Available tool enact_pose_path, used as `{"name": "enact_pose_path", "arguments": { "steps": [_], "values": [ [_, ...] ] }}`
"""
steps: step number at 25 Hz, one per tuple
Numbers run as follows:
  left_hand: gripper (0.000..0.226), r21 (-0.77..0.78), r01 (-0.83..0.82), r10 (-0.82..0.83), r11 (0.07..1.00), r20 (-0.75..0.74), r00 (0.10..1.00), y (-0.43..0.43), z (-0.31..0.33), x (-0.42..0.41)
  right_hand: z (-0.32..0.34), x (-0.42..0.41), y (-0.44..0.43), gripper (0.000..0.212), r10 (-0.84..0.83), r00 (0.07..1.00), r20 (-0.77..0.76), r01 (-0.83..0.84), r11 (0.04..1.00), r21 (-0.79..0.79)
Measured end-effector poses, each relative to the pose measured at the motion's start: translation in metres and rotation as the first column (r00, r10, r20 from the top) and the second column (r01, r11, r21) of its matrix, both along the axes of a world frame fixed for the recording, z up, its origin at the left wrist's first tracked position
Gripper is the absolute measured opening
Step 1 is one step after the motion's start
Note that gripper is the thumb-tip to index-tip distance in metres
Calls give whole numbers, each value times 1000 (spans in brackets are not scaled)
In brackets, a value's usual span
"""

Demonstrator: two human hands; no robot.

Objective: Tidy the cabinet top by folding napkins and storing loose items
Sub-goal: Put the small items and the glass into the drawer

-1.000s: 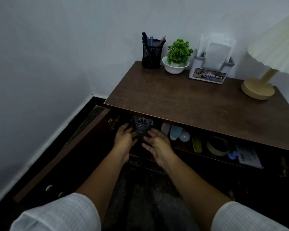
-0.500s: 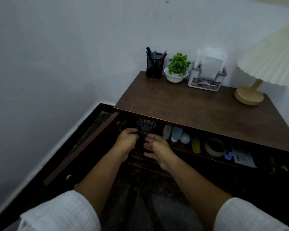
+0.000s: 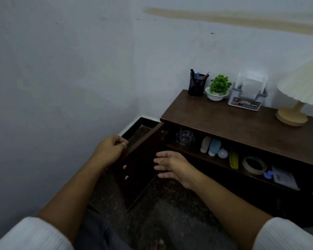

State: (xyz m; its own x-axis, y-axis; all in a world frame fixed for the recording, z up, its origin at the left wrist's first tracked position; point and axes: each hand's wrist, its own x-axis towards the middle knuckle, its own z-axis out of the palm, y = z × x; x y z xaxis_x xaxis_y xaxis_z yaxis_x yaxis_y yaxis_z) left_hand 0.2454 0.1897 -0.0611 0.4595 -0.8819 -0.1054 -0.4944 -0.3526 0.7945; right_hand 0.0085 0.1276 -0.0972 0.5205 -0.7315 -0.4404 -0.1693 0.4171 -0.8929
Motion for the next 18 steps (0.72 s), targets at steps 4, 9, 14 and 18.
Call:
{"name": "enact_pose_path", "arguments": {
  "steps": [4, 9, 14, 18],
  "values": [
    [25, 184, 48, -39, 982, -55, 998, 18, -11, 9, 0, 27, 27, 43, 140, 990, 2, -140, 990, -20],
    [24, 274, 103, -13, 956, -312, 950, 28, -13, 6, -2, 51, 44, 50, 169, 986, 1, -169, 986, -12],
    [22, 346, 344, -202, 873, -387, 900, 25, -23, -18, 3, 29, 41, 32, 141, 988, -64, -143, 989, -30],
    [26, 415, 483, -307, 771, -422, 853, 20, -26, -47, 11, -8, 31, 37, 157, 982, -104, -160, 987, -21]
  ]
}}
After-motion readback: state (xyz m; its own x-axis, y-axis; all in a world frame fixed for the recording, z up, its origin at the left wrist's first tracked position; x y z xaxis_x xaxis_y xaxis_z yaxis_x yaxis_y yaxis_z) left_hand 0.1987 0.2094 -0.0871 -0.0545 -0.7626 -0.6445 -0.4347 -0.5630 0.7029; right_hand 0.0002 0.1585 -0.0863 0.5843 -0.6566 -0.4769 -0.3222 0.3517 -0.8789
